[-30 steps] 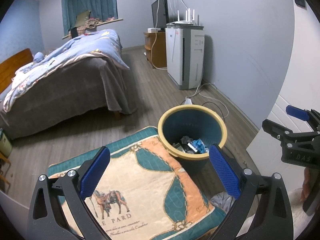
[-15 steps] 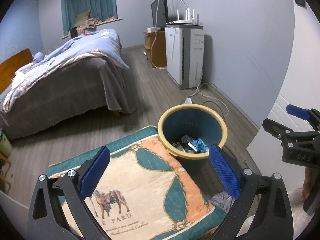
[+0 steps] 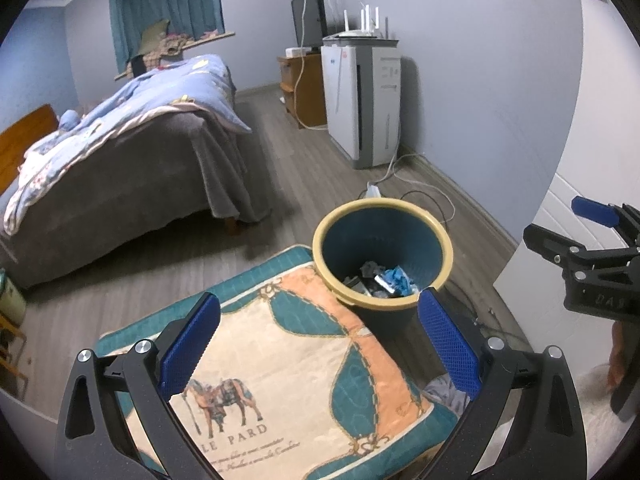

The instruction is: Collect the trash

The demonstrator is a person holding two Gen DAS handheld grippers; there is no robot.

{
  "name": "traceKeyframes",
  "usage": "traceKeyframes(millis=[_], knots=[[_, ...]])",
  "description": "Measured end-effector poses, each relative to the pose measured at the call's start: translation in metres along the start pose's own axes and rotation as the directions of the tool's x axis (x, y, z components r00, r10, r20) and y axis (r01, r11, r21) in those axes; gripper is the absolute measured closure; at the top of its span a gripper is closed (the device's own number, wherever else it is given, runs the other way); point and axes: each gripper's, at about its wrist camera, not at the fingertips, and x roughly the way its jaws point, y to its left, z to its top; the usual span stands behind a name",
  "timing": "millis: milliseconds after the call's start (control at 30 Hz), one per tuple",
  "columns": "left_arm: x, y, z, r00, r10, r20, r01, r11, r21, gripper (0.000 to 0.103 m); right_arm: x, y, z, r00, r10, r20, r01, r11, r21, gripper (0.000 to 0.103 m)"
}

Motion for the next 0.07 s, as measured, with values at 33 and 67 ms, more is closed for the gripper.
traceKeyframes(millis=[33,67], knots=[[-0.001,0.0022,0.0004,1.0,-0.002,-0.001,0.002,1.0,-0.004,0.005,0.0022,0.0001,0.0002,1.0,-0.012,-0.005,0.012,1.0,0.004,0.006],[-0.0027,0.0046,0.0008,1.0,0.003,0.004,-0.003,1.0,-0.007,0.005,0.0053,0.0011,0.0004,1.0,-0.025,-0.011,0.026,1.0,0.01,0.005]])
